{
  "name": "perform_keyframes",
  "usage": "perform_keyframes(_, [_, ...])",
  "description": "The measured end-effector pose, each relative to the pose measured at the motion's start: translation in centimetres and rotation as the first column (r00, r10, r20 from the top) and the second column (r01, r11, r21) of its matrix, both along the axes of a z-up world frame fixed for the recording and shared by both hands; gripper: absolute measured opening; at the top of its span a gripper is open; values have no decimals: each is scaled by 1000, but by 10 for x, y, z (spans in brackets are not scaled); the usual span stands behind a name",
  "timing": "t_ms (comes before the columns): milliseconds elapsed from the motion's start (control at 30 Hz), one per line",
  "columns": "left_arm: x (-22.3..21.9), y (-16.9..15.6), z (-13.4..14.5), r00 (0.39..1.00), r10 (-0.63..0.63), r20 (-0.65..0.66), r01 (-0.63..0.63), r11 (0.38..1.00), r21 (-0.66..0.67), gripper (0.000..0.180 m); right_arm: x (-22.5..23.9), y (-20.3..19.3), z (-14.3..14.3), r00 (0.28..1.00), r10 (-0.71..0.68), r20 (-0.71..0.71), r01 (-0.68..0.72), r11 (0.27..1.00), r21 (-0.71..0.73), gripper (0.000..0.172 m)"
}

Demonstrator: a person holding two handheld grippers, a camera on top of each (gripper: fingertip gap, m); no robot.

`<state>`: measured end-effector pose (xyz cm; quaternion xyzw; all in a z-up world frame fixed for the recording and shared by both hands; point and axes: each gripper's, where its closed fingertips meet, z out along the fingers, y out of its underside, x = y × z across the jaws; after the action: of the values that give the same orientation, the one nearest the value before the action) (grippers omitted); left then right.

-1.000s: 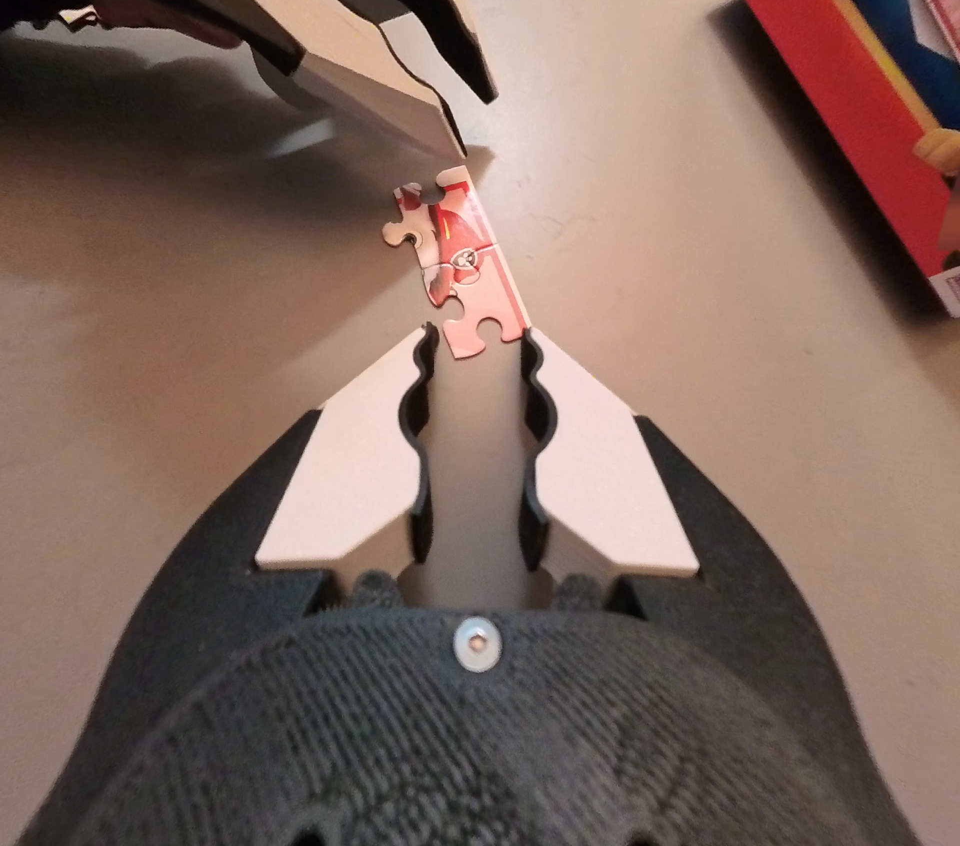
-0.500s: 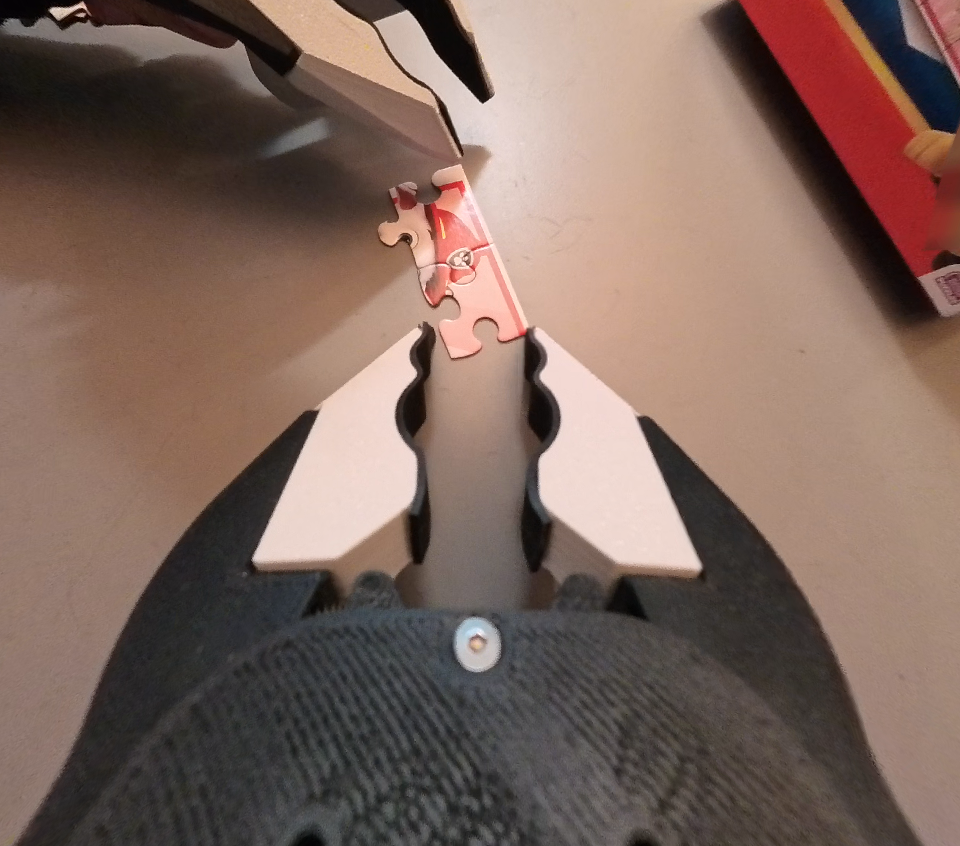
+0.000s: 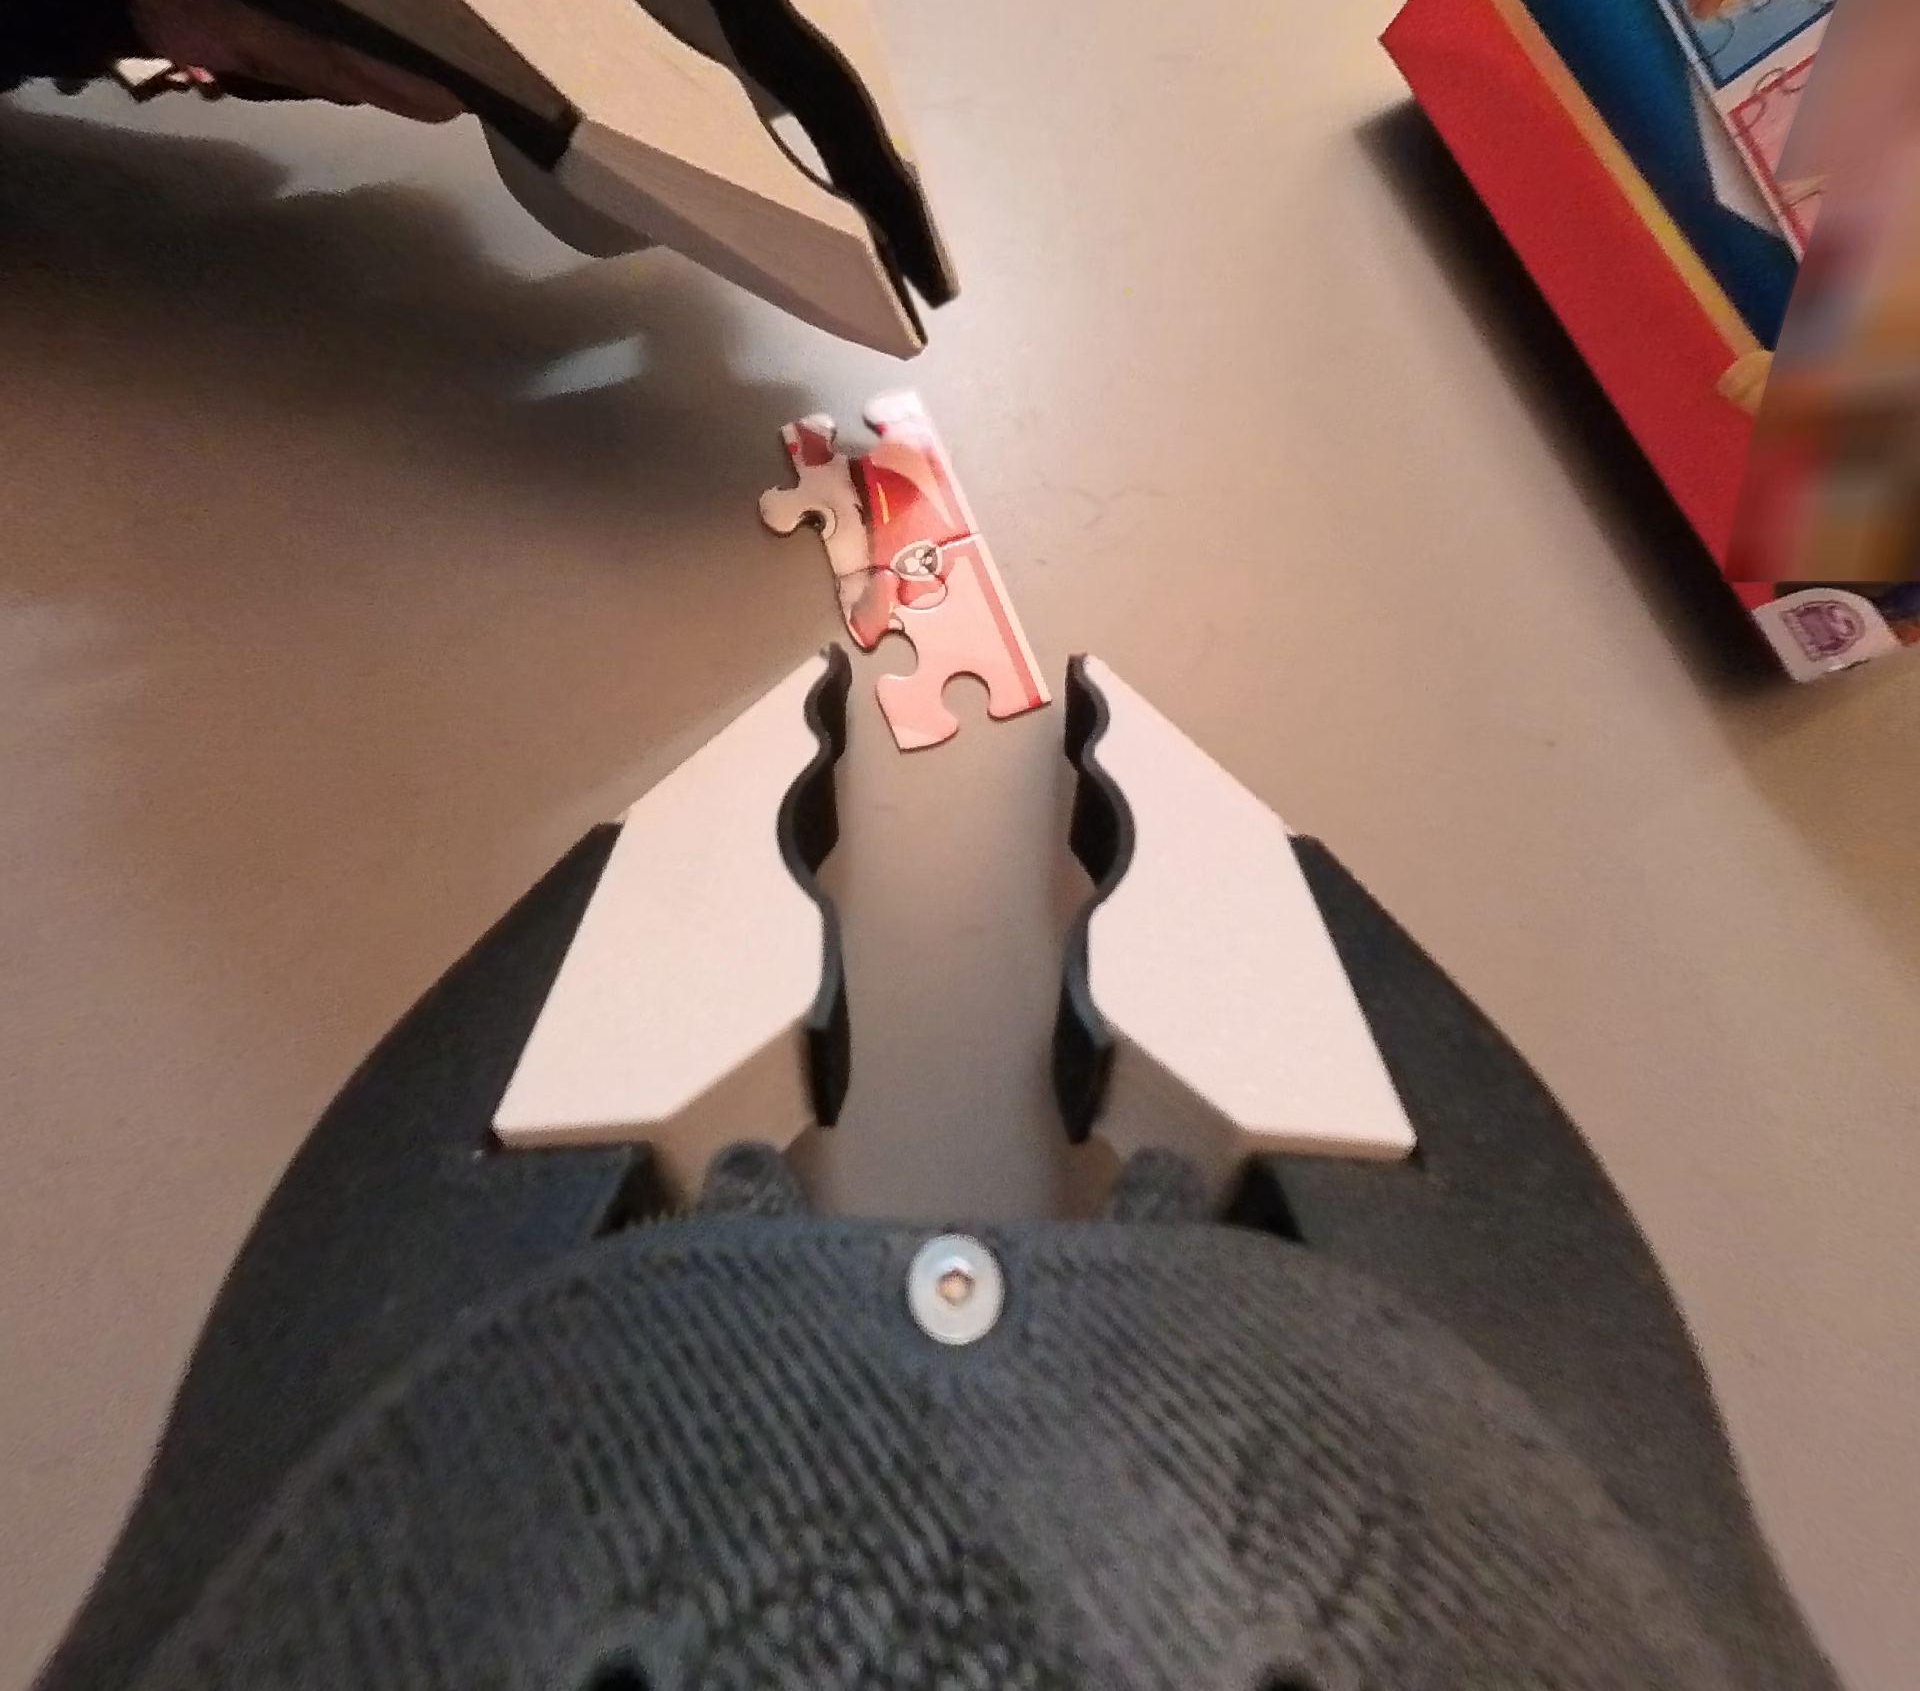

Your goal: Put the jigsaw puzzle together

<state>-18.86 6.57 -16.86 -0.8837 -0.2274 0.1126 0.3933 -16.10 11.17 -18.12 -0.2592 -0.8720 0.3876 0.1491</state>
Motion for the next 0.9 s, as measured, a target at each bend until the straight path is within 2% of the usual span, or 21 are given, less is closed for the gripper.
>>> perform_keyframes(633, [-1,1,4,998,-17,-61,16,1000,-12,4,-2,-3,3,998,3,-59,0,999,40,39])
perform_keyframes(900, [1,4,13,1000,-9,-18,10,997,72,6,-14,10,33,988,-81,-128,70,993,-90,32])
